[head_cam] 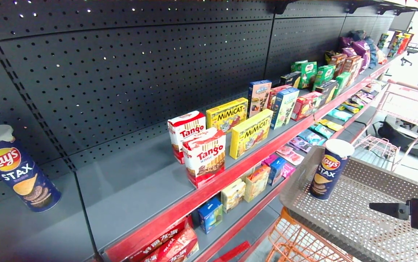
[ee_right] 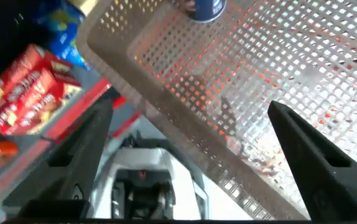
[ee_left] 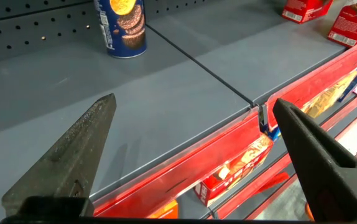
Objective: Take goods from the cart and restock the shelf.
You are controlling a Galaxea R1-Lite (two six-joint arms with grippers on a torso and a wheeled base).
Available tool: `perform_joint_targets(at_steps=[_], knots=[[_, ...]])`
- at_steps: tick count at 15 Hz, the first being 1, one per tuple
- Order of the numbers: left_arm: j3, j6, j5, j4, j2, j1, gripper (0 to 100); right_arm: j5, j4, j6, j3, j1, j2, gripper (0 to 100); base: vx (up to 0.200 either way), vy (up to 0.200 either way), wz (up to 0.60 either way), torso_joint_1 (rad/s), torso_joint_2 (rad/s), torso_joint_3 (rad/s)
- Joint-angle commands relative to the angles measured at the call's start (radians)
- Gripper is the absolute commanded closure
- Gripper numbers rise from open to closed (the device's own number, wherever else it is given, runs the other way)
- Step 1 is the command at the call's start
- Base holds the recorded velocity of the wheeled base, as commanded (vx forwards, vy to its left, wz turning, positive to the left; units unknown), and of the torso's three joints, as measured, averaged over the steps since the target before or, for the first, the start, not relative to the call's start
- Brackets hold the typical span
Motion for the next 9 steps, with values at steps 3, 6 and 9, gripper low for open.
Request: perform_joint_targets(at_steps=[3, 6, 9], knots=[[0.0, 0.0, 0.0, 0.0, 0.001, 0.0, 0, 0.0, -0.111, -0.078, -0.005, -0.016, 0.105, 0, 0.0, 0.0, 0.0, 0.0, 0.0, 0.0], [0.0, 0.0, 0.0, 0.0, 0.001, 0.0, 0, 0.0, -0.253, -0.184, 0.012, -0.045, 0.177, 0, 0.0, 0.0, 0.0, 0.0, 0.0, 0.0], [0.0, 0.0, 0.0, 0.0, 0.001, 0.0, 0, 0.022, -0.298, -0.297, 0.019, -0.045, 0.237, 0, 0.0, 0.0, 0.0, 0.0, 0.0, 0.0]])
